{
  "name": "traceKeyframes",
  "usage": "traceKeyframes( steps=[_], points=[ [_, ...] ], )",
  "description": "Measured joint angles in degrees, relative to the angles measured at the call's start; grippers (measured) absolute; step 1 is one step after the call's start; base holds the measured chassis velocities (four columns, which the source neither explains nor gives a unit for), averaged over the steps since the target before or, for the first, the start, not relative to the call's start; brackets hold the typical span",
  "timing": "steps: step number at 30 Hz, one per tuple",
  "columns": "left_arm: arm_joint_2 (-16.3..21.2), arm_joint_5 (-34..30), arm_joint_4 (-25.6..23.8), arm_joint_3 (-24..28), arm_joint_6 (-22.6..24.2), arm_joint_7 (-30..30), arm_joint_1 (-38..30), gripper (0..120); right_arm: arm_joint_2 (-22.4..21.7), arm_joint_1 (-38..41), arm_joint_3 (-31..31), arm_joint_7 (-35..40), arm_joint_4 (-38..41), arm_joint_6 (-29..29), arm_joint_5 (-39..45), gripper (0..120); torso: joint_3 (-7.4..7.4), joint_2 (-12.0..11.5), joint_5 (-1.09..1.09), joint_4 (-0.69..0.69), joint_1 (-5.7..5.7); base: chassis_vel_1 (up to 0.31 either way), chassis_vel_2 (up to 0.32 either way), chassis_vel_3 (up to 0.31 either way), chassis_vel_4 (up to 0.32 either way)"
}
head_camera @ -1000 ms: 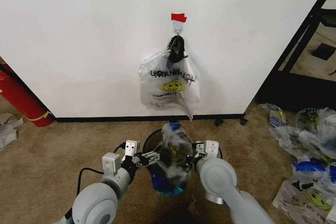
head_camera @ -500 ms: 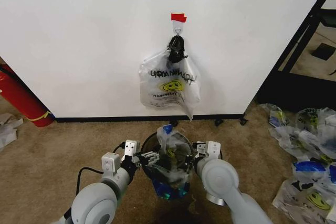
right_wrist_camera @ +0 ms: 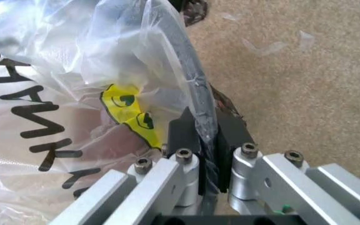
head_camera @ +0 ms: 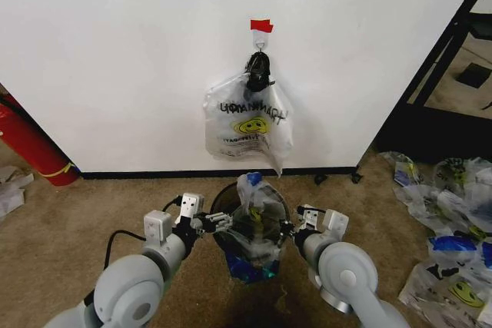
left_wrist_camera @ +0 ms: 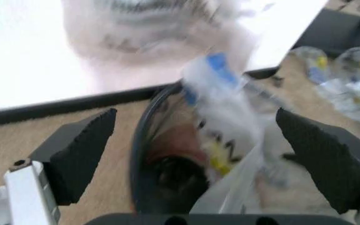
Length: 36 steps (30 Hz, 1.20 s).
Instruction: Pick up the garbage bag from the wall and place it over the trash bin.
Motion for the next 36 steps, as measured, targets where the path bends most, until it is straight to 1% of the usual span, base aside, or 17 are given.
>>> traceKeyframes(
  steps=[1, 2, 4, 5, 7, 9, 12, 13, 17, 24, 26, 27, 28, 30, 34, 35, 36],
  points=[
    [0.52, -1.28, -0.31, 0.39, 0.28, -0.28, -1.21, 100, 0.0, -0.28, 0.01, -0.64, 0.14, 0.27, -0.26, 1, 0.0, 0.0, 0.0, -0.03, 0.0, 0.0, 0.0, 0.0, 0.0],
    [1.69, -4.17, -1.1, 1.16, 0.86, -0.89, -3.4, 100, 0.11, -0.59, -0.07, -1.63, 0.17, 0.75, -0.6, 1, 0.0, 0.0, 0.02, -0.05, 0.0, 0.0, 0.0, 0.0, 0.0],
    [3.11, -9.27, -2.19, 1.95, 1.64, -2.25, -6.27, 100, 0.57, -0.87, -0.54, -3.62, -0.07, 1.57, -1.67, 1, 0.0, 0.0, 0.02, -0.01, 0.0, 0.0, 0.0, 0.0, 0.0],
    [3.11, -9.27, -2.19, 1.95, 1.64, -2.25, -6.27, 100, 0.57, -0.87, -0.54, -3.62, -0.07, 1.57, -1.67, 1, 0.0, 0.0, 0.02, -0.01, 0.0, 0.0, 0.0, 0.0, 0.0],
    [4.13, -12.64, -2.47, 3.43, 2.26, -3.18, -9.41, 100, 1.13, -1.28, -0.72, -4.7, -0.38, 2.07, -2.5, 1, 0.0, 0.0, 0.02, 0.02, 0.0, 0.0, 0.0, 0.0, 0.0],
    [4.91, -14.0, -2.23, 6.19, 2.84, -3.5, -13.23, 100, 1.5, -2.18, -0.55, -5.43, -0.37, 2.39, -3.26, 1, 0.0, 0.0, 0.01, -0.02, 0.0, 0.0, 0.0, 0.0, 0.0],
    [5.65, -14.37, -0.87, 10.61, 3.73, -3.64, -17.56, 100, 1.71, -3.18, -0.15, -5.82, 0.05, 2.52, -3.95, 1, 0.0, 0.0, 0.02, -0.04, 0.0, 0.0, 0.0, 0.0, 0.0],
    [5.65, -14.37, -0.87, 10.61, 3.73, -3.64, -17.56, 100, 1.71, -3.18, -0.15, -5.82, 0.05, 2.52, -3.95, 1, 0.0, 0.0, 0.02, -0.04, 0.0, 0.0, 0.0, 0.0, 0.0],
    [5.64, -12.98, 1.58, 15.23, 4.42, -4.37, -21.29, 100, 1.73, -3.96, 0.32, -5.83, 0.82, 2.54, -4.44, 1, 0.0, 0.0, 0.01, -0.01, 0.0, 0.0, 0.0, 0.0, 0.0],
    [5.79, -11.82, 4.43, 18.92, 5.4, -4.83, -25.13, 95, 1.6, -4.67, 0.54, -5.79, 1.67, 2.5, -4.85, 1, 0.0, 0.0, 0.02, -0.02, 0.0, 0.0, 0.0, 0.0, 0.0],
    [5.92, -11.01, 5.47, 19.96, 5.61, -4.91, -25.66, 87, 1.58, -4.59, 0.7, -5.73, 1.93, 2.46, -4.86, 1, 0.0, 0.0, 0.02, -0.02, 0.0, 0.0, 0.0, 0.0, 0.0],
    [5.92, -11.01, 5.47, 19.96, 5.61, -4.91, -25.66, 87, 1.58, -4.59, 0.7, -5.73, 1.93, 2.46, -4.86, 1, 0.0, 0.0, 0.02, -0.02, 0.0, 0.0, 0.0, 0.0, 0.0],
    [5.94, -10.65, 5.76, 20.35, 5.63, -4.91, -25.68, 81, 1.58, -4.53, 0.73, -5.69, 1.96, 2.45, -4.86, 1, 0.0, 0.0, 0.02, -0.01, 0.0, 0.0, 0.0, 0.0, 0.0],
    [5.87, -9.74, 6.44, 21.11, 5.63, -4.84, -25.66, 76, 1.59, -4.42, 0.79, -5.62, 2.04, 2.44, -4.87, 1, 0.0, 0.0, 0.01, -0.01, 0.0, 0.0, 0.0, 0.0, 0.0],
    [5.6, -6.88, 7.29, 21.7, 4.88, -3.86, -25.31, 58, 1.83, -4.57, 0.62, -5.77, 2.08, 2.28, -5.83, 1, 0.0, 0.0, 0.02, -0.01, 0.0, 0.0, 0.0, 0.0, 0.0],
    [5.6, -6.88, 7.29, 21.7, 4.88, -3.86, -25.31, 58, 1.83, -4.57, 0.62, -5.77, 2.08, 2.28, -5.83, 1, 0.0, 0.0, 0.02, -0.01, 0.0, 0.0, 0.0, 0.0, 0.0],
    [5.6, -5.8, 7.42, 21.74, 4.62, -3.47, -25.23, 55, 1.9, -4.73, 0.52, -5.98, 2.08, 2.23, -6.36, 1, 0.0, 0.0, 0.02, -0.02, 0.0, 0.0, 0.0, 0.0, 0.0]
  ],
)
